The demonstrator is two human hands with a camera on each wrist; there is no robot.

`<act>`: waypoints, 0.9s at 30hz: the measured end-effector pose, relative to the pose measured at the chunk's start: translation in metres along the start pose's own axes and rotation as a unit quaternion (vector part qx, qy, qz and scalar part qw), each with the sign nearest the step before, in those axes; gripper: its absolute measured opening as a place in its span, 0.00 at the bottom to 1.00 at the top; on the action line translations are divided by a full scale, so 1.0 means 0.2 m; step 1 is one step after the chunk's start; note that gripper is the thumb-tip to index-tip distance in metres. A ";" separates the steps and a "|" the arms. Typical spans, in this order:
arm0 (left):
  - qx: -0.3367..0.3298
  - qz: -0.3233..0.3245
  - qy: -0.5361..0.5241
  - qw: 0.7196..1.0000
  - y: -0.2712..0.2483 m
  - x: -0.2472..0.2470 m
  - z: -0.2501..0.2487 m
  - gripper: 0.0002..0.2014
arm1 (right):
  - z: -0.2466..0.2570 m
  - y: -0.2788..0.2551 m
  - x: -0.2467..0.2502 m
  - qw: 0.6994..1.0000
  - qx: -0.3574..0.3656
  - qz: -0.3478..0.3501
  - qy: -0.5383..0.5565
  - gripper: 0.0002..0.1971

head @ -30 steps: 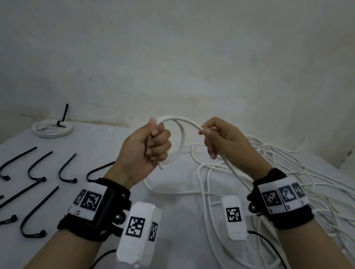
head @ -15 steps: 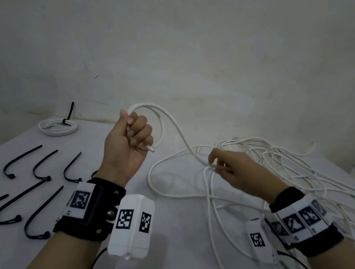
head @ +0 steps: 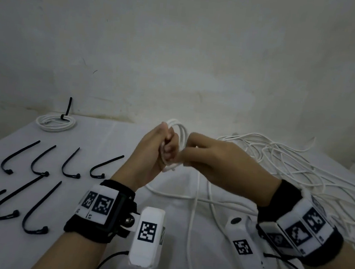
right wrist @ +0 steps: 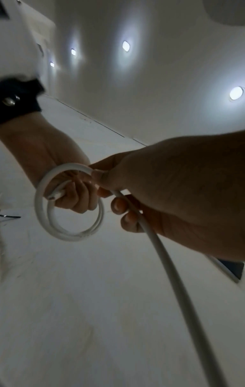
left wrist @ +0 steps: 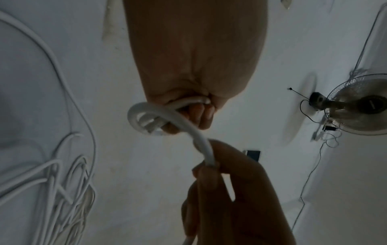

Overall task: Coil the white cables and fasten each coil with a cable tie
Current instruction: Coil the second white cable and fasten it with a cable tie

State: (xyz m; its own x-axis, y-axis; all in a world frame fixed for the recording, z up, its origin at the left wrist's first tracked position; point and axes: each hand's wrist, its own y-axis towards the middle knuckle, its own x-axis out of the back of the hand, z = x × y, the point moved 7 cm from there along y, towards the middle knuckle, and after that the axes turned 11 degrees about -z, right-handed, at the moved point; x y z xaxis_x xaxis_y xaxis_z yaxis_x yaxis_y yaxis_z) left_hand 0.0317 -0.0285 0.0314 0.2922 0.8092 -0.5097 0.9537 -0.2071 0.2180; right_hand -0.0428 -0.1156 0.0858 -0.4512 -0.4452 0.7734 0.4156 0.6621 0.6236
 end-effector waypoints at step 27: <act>0.036 -0.077 0.041 0.996 -0.01 0.13 0.00 0.21 | -0.71 -0.45 0.03 0.921 -0.350 0.172 0.026 0.07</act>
State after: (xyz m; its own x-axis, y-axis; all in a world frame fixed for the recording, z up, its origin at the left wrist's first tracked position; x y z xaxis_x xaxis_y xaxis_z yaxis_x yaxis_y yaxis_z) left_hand 0.0381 -0.0072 0.0182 0.1385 0.8757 -0.4626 0.9902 -0.1135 0.0815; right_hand 0.0289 -0.2635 0.0495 -0.1672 -0.3220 0.9319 0.9418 0.2274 0.2475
